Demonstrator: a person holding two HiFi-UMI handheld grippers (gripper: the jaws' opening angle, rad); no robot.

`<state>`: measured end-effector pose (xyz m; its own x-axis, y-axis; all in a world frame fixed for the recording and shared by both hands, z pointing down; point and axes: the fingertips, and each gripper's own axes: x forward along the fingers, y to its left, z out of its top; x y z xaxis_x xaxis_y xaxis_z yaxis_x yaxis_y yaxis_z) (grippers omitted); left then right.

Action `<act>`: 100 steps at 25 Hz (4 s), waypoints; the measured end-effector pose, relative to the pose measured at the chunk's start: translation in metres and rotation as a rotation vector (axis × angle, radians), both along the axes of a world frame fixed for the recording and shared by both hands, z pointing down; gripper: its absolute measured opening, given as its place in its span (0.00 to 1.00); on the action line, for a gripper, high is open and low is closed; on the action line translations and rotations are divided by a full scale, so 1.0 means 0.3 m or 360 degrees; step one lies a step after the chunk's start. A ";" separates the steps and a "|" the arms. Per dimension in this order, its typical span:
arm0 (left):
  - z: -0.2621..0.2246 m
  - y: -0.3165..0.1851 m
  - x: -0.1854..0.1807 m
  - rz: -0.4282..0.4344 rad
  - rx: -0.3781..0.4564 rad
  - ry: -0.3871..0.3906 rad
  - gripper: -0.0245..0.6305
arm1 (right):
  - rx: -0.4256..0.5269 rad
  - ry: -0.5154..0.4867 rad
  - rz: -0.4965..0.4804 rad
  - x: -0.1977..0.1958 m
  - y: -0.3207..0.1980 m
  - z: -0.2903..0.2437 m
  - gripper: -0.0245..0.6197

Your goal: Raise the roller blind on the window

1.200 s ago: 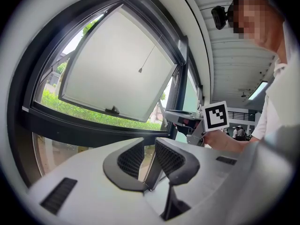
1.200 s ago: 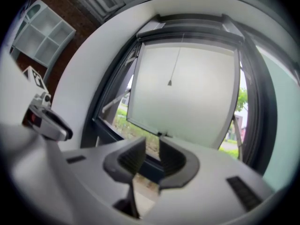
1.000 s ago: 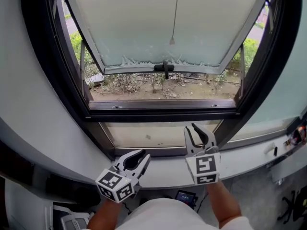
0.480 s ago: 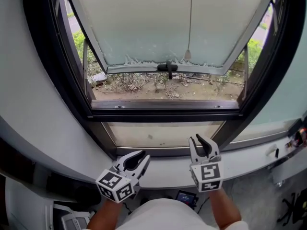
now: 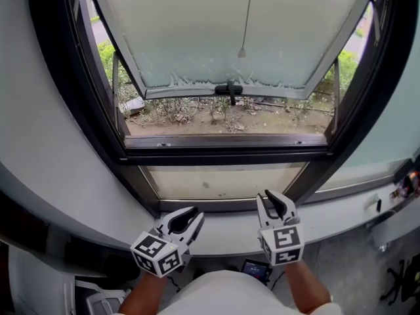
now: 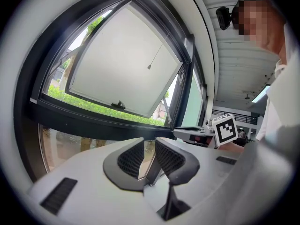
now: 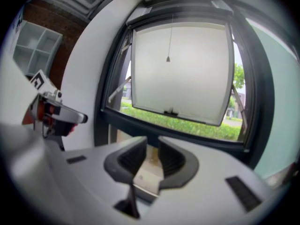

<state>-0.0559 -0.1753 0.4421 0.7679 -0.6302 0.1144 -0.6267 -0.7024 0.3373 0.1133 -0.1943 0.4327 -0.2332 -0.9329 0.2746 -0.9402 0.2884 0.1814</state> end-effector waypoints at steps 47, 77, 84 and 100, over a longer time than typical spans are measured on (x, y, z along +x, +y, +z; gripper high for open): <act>0.074 0.150 0.012 0.0160 -0.0073 -0.0022 0.18 | -0.0164 -0.0111 0.0066 -0.079 0.188 0.156 0.15; 0.068 0.510 0.200 0.0033 -0.0088 -0.0076 0.18 | -0.0224 -0.0130 -0.0106 0.104 0.489 0.189 0.12; 0.065 0.516 0.079 0.0048 -0.0090 -0.0088 0.18 | -0.0226 -0.0150 -0.0065 0.006 0.500 0.189 0.10; 0.065 0.548 0.019 0.0115 -0.0096 -0.0060 0.18 | -0.0200 -0.0062 -0.0028 -0.073 0.548 0.171 0.07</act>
<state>-0.0502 -0.0111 0.4615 0.8056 -0.5644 0.1801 -0.5881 -0.7254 0.3576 0.0914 -0.0299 0.4841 -0.2620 -0.8873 0.3795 -0.9404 0.3231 0.1063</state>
